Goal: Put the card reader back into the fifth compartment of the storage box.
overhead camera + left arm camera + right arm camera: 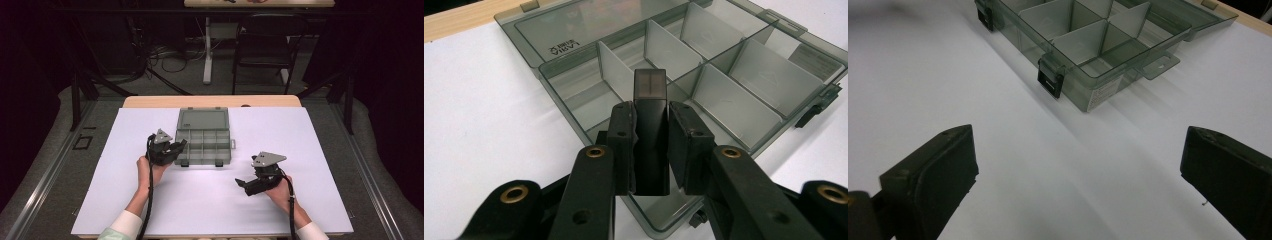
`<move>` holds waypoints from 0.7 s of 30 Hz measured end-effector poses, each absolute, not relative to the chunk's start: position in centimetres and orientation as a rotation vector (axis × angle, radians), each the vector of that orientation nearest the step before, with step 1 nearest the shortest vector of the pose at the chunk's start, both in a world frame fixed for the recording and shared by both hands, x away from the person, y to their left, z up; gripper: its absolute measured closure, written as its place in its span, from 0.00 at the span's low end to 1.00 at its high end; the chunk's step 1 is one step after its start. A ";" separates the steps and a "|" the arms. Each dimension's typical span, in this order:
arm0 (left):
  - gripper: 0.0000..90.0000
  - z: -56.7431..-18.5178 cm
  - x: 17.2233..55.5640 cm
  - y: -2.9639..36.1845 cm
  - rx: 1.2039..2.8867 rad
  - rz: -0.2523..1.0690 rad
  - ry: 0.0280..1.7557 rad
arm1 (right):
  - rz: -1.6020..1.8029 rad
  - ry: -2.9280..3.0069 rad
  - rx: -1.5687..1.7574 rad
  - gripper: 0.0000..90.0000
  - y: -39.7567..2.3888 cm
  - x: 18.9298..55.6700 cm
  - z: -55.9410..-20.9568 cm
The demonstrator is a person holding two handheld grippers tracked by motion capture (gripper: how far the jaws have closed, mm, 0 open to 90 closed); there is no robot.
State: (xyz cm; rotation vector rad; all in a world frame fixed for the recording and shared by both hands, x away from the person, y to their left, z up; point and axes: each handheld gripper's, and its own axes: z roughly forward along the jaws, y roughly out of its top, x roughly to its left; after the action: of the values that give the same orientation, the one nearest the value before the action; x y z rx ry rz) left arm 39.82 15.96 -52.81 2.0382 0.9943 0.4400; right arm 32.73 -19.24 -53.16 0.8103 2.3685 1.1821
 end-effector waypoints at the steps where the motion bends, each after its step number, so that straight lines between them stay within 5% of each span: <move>1: 0.81 -52.8 39.8 16.0 2.041 0.440 0.991 | 1.181 2.369 0.810 0.01 -19.3 32.7 -53.2; 16: 0.80 -53.4 39.5 15.7 2.079 0.433 0.982 | 1.183 2.366 0.807 0.01 -19.3 32.6 -53.0; 21: 0.64 -53.3 39.1 15.6 2.060 0.462 0.981 | 1.181 2.375 0.810 0.01 -19.2 32.8 -53.3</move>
State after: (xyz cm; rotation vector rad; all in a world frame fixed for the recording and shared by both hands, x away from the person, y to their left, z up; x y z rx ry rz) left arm 39.14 15.63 -53.27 2.0603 0.9806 0.4617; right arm 32.77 -19.18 -53.26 0.8097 2.3746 1.1814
